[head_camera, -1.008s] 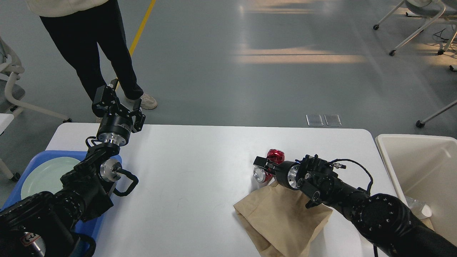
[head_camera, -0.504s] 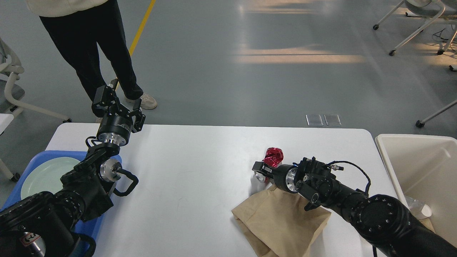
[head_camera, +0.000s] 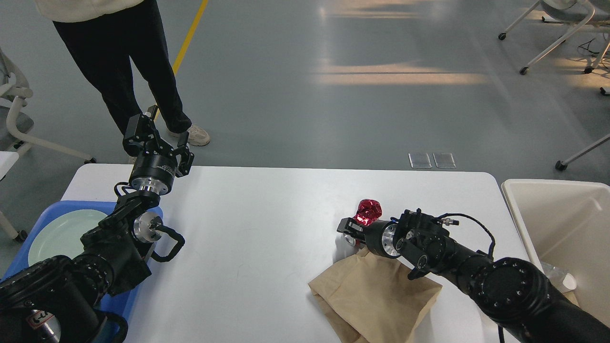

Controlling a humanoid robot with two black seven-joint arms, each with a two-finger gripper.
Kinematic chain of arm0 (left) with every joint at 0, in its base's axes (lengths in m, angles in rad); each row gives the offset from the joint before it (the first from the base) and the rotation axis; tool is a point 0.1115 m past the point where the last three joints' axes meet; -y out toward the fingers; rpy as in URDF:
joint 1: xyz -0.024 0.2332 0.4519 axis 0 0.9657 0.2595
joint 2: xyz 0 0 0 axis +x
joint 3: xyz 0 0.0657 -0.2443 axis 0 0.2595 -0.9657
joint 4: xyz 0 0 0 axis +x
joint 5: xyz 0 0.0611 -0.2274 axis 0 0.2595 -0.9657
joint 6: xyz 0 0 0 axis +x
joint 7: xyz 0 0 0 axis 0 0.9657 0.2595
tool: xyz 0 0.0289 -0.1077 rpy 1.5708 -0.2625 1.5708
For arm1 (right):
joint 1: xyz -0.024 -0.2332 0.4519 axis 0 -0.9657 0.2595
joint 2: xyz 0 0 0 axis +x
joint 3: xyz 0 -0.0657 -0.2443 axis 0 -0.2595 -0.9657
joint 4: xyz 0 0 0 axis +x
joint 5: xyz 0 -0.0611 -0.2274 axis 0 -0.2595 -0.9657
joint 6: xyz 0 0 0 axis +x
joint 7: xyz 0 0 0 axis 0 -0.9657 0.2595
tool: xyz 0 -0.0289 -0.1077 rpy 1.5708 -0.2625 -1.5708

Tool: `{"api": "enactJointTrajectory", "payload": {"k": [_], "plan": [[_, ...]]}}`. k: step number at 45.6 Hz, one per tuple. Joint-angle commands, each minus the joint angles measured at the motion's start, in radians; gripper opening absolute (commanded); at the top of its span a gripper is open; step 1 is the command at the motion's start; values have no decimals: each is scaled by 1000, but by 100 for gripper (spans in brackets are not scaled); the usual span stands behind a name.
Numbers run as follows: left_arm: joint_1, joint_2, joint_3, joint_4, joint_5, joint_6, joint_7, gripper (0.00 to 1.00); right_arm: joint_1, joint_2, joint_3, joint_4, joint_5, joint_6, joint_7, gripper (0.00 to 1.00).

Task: Tidy desktop
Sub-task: 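Lift the red can and carry it over the white bin, release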

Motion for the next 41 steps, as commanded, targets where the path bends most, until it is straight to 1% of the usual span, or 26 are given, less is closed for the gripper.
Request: {"api": "enactJointTrajectory", "payload": {"k": [1, 5, 8, 10, 18, 24, 32, 41], "plan": [[0, 0, 0, 0, 0, 0, 0, 97, 30, -2, 5, 0, 0, 21, 0, 0], [0, 0, 0, 0, 0, 1, 0, 97, 61, -13, 5, 0, 0, 44, -2, 0], [0, 0, 0, 0, 0, 0, 0, 97, 90, -34, 5, 0, 2, 98, -2, 0], [0, 0, 0, 0, 0, 0, 0, 97, 116, -57, 3, 2, 2, 159, -2, 0], [0, 0, 0, 0, 0, 0, 0, 97, 249, -174, -15, 8, 0, 495, -2, 0], [0, 0, 0, 0, 0, 0, 0, 97, 375, -258, -55, 48, -6, 680, -2, 0], [0, 0, 0, 0, 0, 0, 0, 97, 579, -365, -197, 154, -6, 680, 4, 0], [1, 0, 0, 0, 0, 0, 0, 97, 806, -479, -317, 278, -6, 680, 10, 0]]}}
